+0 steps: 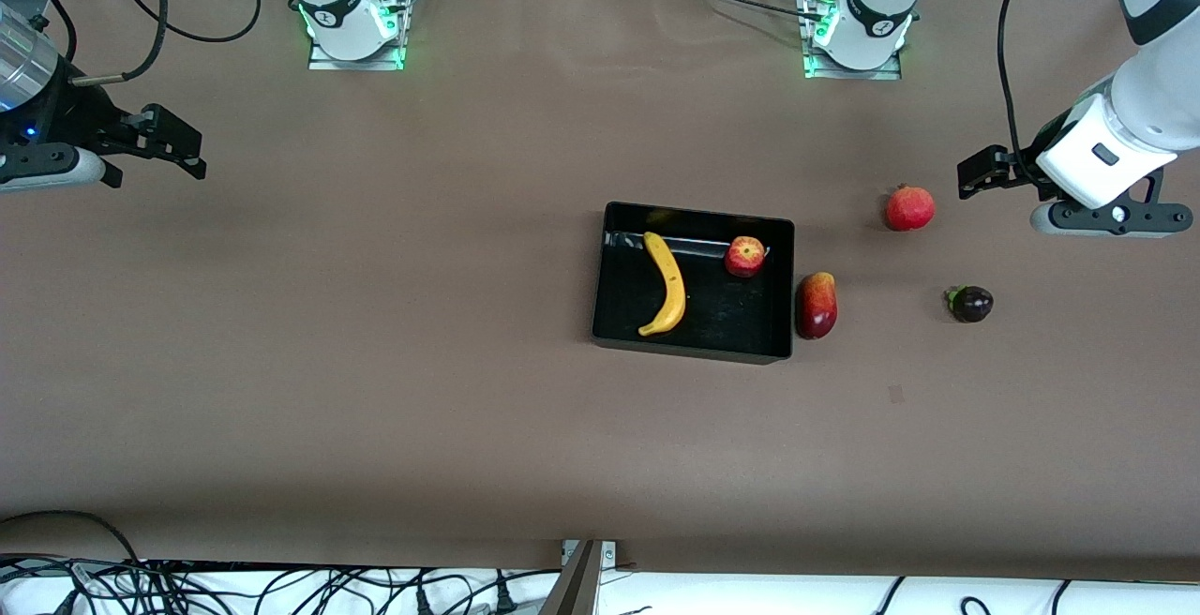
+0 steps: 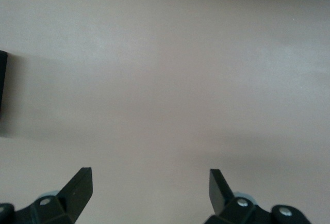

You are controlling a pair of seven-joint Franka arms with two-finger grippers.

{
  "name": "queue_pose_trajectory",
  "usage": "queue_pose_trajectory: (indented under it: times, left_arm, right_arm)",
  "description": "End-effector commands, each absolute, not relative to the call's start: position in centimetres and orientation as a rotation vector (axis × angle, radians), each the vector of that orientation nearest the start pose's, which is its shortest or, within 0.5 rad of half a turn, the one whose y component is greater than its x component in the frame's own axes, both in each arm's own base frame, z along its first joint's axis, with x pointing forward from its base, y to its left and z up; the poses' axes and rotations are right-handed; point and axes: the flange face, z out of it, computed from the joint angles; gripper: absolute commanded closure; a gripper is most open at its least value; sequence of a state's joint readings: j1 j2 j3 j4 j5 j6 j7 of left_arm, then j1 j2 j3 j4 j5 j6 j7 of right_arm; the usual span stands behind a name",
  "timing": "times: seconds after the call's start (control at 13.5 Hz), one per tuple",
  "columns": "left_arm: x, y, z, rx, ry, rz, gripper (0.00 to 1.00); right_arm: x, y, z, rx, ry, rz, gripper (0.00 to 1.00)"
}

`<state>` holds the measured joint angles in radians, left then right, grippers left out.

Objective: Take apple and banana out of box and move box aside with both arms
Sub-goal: 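Move the left gripper over the black box toward the red apple, then lower the left gripper into the box and grasp the red apple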

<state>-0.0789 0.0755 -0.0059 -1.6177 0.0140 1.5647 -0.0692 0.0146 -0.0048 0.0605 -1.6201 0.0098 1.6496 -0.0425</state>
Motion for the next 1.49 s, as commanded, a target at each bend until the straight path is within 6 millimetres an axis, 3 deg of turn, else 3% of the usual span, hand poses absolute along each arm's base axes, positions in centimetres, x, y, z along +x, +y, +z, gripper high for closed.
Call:
queue_pose_trajectory:
  times: [0.0,0.15,0.22,0.59,0.89,1.04,1.41]
  left_arm:
    - [57.2,-5.8,56.3,-3.123,0.060,0.218,0.00]
    - [57.4,-7.7,55.1,-3.123,0.102,0.252,0.00]
    - [57.6,-10.3,53.8,-3.114,0.157,0.283,0.00]
    - [60.2,-21.5,43.1,-3.097,0.047,0.264,0.00]
    - [58.9,-28.2,34.5,-3.051,0.045,0.344,0.00]
    - [58.1,-30.3,30.8,-3.037,0.081,0.337,0.00]
    - [55.7,-29.8,24.2,-3.014,0.113,0.302,0.00]
  right_arm:
    - [55.5,4.3,61.9,-3.127,-0.179,-0.065,0.00]
    - [55.5,4.3,61.9,-3.127,-0.177,-0.065,0.00]
    - [55.5,4.4,61.9,-3.127,-0.177,-0.065,0.00]
    - [55.6,4.4,61.8,-3.126,-0.182,-0.065,0.00]
    - [55.6,4.5,61.8,-3.126,-0.184,-0.062,0.00]
    - [55.6,4.5,61.8,-3.126,-0.184,-0.062,0.00]
    - [55.5,4.5,61.8,-3.125,-0.184,-0.060,0.00]
